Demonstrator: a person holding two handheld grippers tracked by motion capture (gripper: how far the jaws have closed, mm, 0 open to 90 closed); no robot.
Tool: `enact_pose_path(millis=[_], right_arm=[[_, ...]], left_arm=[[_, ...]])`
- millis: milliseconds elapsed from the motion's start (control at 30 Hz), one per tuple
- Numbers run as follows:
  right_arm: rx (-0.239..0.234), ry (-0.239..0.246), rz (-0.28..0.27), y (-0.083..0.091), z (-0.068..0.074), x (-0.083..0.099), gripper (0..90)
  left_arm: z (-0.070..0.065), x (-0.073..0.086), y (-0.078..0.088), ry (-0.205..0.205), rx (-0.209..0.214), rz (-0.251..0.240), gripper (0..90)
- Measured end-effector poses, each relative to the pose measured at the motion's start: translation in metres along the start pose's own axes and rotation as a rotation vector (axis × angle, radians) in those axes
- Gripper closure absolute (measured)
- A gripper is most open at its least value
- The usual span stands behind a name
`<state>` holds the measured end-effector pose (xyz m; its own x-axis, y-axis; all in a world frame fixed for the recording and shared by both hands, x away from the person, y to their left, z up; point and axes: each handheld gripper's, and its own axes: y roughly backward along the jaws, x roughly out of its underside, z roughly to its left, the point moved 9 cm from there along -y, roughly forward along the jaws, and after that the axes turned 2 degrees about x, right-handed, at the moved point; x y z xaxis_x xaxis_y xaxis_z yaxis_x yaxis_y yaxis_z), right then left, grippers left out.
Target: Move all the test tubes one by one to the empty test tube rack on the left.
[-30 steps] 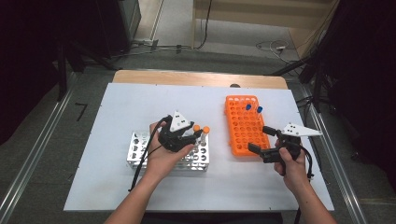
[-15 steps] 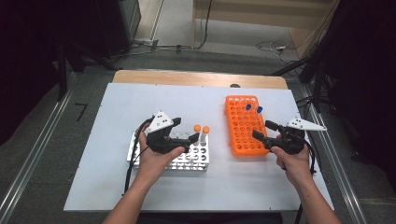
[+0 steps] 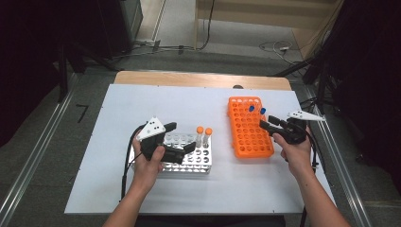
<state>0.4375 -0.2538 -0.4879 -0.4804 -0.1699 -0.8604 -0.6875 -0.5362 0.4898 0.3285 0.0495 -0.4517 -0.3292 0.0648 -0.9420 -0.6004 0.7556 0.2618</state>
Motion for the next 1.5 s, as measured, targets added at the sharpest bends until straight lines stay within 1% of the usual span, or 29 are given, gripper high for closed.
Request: enact_pose_path(millis=[100, 200, 400, 533, 600, 633, 767, 833, 900, 933, 1000, 1067, 1200, 1367, 1500], right_arm=[[0.010, 0.005, 0.024, -0.009, -0.003, 0.001, 50.0], [0.019, 0.001, 0.043, -0.017, -0.005, 0.003, 51.8], [0.028, -0.003, 0.069, -0.030, -0.009, 0.008, 55.5], [0.024, -0.002, 0.073, -0.035, -0.009, 0.011, 58.9], [0.030, -0.004, 0.066, -0.034, -0.009, 0.011, 62.5], [0.034, 0.002, 0.066, -0.034, -0.009, 0.011, 63.9], [0.058, 0.058, 0.089, -0.038, -0.009, 0.015, 68.2], [0.069, 0.081, 0.084, -0.040, -0.008, 0.015, 70.3], [0.071, 0.088, 0.081, -0.040, -0.007, 0.015, 72.5], [0.063, 0.089, 0.081, -0.040, -0.006, 0.015, 73.9], [0.065, 0.093, 0.082, -0.040, -0.006, 0.015, 74.5], [0.064, 0.087, 0.077, -0.039, -0.006, 0.015, 74.6], [0.050, 0.042, 0.040, -0.032, -0.005, 0.008, 74.7], [0.066, 0.054, -0.004, -0.019, -0.001, -0.001, 74.7], [0.049, 0.050, -0.035, -0.007, 0.002, -0.008, 74.7]], left_arm=[[0.002, 0.001, 0.001, -0.004, -0.002, 0.004, 0.0], [0.004, 0.003, 0.001, 0.004, -0.006, 0.006, 0.0], [0.007, 0.004, 0.003, 0.005, -0.011, 0.009, 0.0], [0.008, 0.004, 0.003, 0.007, -0.018, 0.011, 0.0], [0.009, 0.004, 0.003, 0.009, -0.022, 0.010, 0.0], [0.009, 0.004, 0.003, 0.010, -0.023, 0.011, 0.0], [0.008, 0.003, 0.002, 0.009, -0.017, 0.006, 0.0], [0.007, 0.002, 0.002, 0.008, -0.015, 0.006, 0.0], [0.007, 0.002, 0.002, 0.006, -0.012, 0.006, 0.0], [0.007, 0.002, 0.002, 0.007, -0.012, 0.006, 0.0], [0.006, 0.002, 0.002, 0.007, -0.009, 0.005, 0.0], [0.006, 0.002, 0.002, 0.003, -0.007, 0.004, 0.0], [0.003, -0.001, 0.004, -0.001, 0.005, -0.003, 0.0], [-0.001, -0.003, 0.003, -0.014, 0.017, -0.005, 0.0], [-0.005, -0.002, 0.002, -0.025, 0.034, 0.003, 0.0]])
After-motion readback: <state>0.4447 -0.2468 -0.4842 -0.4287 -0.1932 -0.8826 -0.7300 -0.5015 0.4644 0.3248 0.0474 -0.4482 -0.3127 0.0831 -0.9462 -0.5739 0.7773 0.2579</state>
